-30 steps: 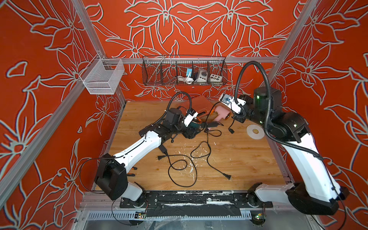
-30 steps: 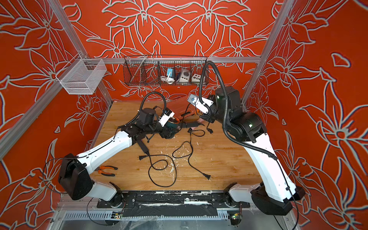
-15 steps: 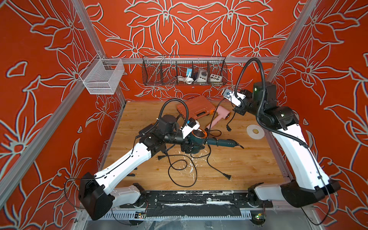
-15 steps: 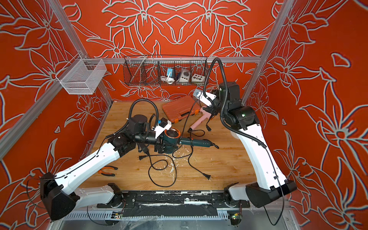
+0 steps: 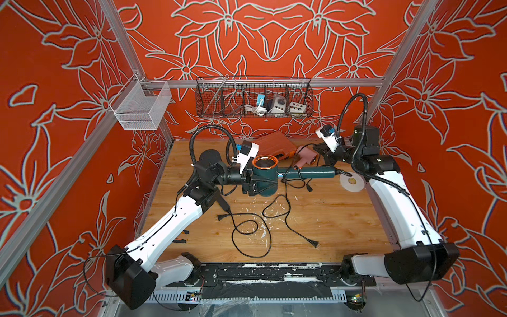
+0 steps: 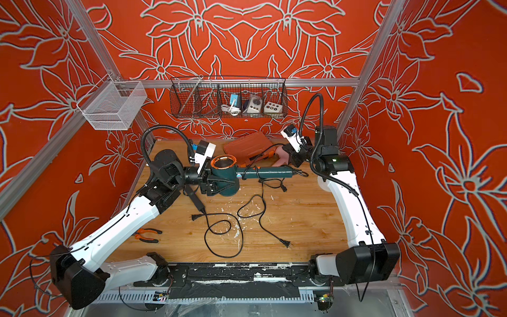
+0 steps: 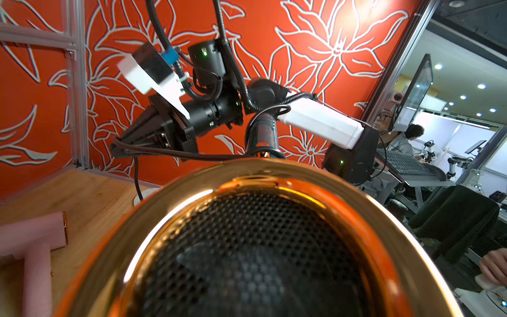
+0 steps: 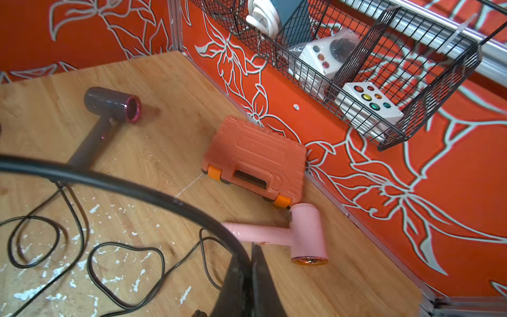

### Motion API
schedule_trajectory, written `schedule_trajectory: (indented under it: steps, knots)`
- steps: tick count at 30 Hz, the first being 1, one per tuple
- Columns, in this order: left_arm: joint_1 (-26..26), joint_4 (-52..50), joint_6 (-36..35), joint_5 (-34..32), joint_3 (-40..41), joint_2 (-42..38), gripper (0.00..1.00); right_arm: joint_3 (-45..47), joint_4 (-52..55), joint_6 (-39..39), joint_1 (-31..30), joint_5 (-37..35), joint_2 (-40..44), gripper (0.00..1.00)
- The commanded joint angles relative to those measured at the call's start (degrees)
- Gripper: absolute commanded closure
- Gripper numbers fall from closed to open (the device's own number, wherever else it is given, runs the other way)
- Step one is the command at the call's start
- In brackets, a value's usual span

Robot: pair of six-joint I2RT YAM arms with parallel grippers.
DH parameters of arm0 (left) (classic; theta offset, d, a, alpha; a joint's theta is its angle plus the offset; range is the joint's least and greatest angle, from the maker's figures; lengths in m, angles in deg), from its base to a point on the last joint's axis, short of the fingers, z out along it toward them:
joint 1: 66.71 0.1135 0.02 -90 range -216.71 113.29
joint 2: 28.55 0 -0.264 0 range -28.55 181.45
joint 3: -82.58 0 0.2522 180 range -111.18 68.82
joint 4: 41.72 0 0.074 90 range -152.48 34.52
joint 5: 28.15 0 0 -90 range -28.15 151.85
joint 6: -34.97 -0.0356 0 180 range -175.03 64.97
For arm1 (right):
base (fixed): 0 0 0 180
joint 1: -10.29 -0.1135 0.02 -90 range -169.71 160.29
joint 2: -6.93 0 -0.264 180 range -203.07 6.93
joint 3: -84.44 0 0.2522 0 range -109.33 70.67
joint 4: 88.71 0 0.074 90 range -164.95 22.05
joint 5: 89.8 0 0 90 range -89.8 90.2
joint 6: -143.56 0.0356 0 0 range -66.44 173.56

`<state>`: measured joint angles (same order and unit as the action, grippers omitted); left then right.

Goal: Wrap the cord around the hair dryer
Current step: Wrap the power cord around the hair dryer.

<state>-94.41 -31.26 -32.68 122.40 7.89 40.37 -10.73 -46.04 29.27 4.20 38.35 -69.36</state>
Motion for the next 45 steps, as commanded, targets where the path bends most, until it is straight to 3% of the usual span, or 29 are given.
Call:
schedule_trajectory:
  steps: [1,12,22,27,31,38,45]
  knots:
    - [0.5,16.2,9.8,1.7,-0.2,1.6,1.00,1.7,-6.5,7.9,1.3,9.3,1.2,1.00]
    - [3.2,21.2,15.1,-5.5,-1.7,5.6,1.00,10.5,-19.8,24.2,2.4,12.2,1.8,1.00]
    - [6.6,21.5,17.8,-16.8,-3.2,8.9,1.00,17.4,-24.2,30.4,1.6,11.2,5.4,1.00]
    - [8.1,17.8,16.5,-22.0,-5.6,10.9,1.00,17.4,-17.2,25.9,-3.9,8.3,7.0,1.00]
    - [8.7,8.8,10.5,-24.7,-9.1,12.1,1.00,15.3,-7.0,19.2,-9.5,2.9,8.5,1.00]
    - [8.8,-14.0,-6.2,-29.2,-15.0,15.5,1.00,4.5,12.4,9.8,-15.5,-5.9,10.0,1.00]
    - [8.6,-23.4,-11.9,-31.0,-13.1,17.3,1.00,-9.6,25.7,3.6,-18.6,-12.3,7.8,1.00]
